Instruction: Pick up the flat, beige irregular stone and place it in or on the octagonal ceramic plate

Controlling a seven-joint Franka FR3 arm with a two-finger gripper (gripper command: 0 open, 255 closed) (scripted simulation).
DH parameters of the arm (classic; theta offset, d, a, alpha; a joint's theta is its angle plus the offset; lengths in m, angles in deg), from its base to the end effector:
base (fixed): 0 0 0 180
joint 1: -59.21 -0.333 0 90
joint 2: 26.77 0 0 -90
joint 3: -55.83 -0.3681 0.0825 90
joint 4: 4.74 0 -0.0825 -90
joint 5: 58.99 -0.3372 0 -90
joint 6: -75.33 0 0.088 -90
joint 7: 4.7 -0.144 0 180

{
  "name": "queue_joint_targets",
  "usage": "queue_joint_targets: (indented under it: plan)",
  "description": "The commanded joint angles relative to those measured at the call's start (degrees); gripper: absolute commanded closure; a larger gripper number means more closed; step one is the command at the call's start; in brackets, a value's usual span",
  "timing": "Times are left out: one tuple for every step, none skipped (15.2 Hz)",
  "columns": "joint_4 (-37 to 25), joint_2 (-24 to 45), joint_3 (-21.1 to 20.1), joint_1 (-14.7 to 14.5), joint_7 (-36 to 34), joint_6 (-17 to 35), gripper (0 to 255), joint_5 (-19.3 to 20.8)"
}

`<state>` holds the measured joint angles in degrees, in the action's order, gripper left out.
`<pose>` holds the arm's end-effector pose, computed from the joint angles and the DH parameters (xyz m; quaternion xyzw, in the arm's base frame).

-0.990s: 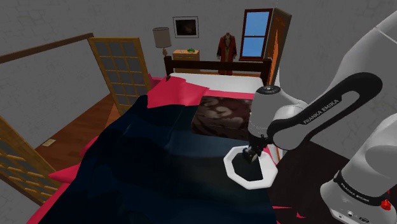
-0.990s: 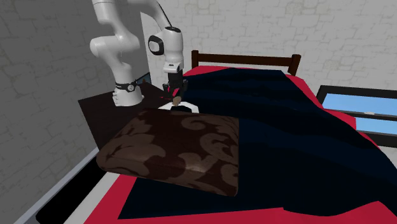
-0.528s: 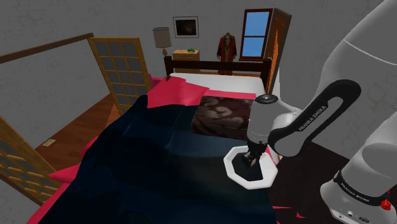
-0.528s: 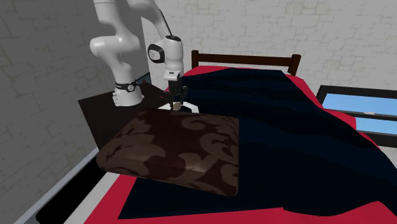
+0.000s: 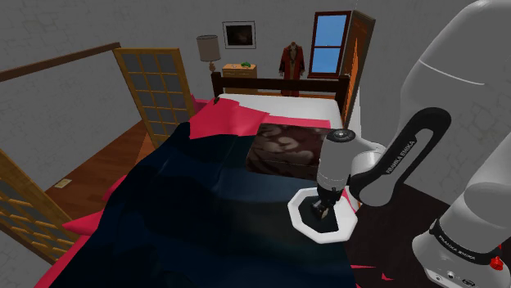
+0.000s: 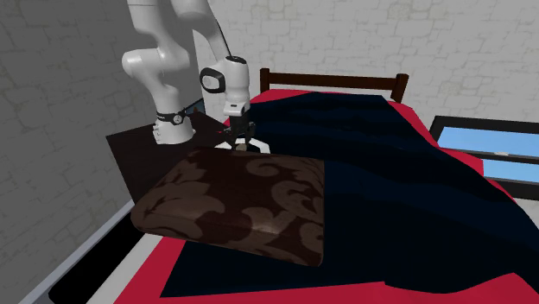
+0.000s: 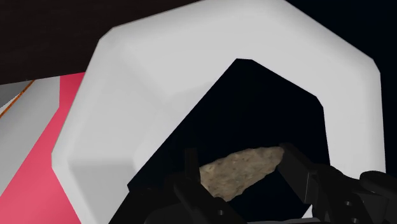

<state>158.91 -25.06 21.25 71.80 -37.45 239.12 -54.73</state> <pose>0.3162 0.1327 0.2486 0.9983 -0.0581 -0.0089 0.0063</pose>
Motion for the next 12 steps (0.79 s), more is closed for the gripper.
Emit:
queue_joint_targets:
  plan:
    - [0.01, 0.04, 0.02, 0.0, -0.06, 0.06, 255, 0.1]
    - [0.01, 0.04, 0.02, 0.0, -0.06, 0.06, 255, 0.1]
    - [0.01, 0.04, 0.02, 0.0, -0.06, 0.06, 255, 0.1]
    - [0.01, 0.04, 0.02, 0.0, -0.06, 0.06, 0, 0.1]
    - [0.01, 0.04, 0.02, 0.0, -0.06, 0.06, 0, 0.1]
    - [0.01, 0.04, 0.02, 0.0, -0.06, 0.06, 0, 0.1]
    - [0.01, 0.04, 0.02, 0.0, -0.06, 0.06, 0, 0.1]
    - [0.01, 0.04, 0.02, 0.0, -0.06, 0.06, 0, 0.1]
    - [0.01, 0.04, 0.02, 0.0, -0.06, 0.06, 0, 0.1]
    - [0.24, -3.6, -1.91, 0.03, 5.02, -2.66, 0, -7.17]
    - [0.23, -7.13, -2.87, -0.41, 8.89, -5.66, 0, -12.73]
    - [0.09, -10.44, -2.4, -1.73, 11.47, -8.77, 0, -16.42]
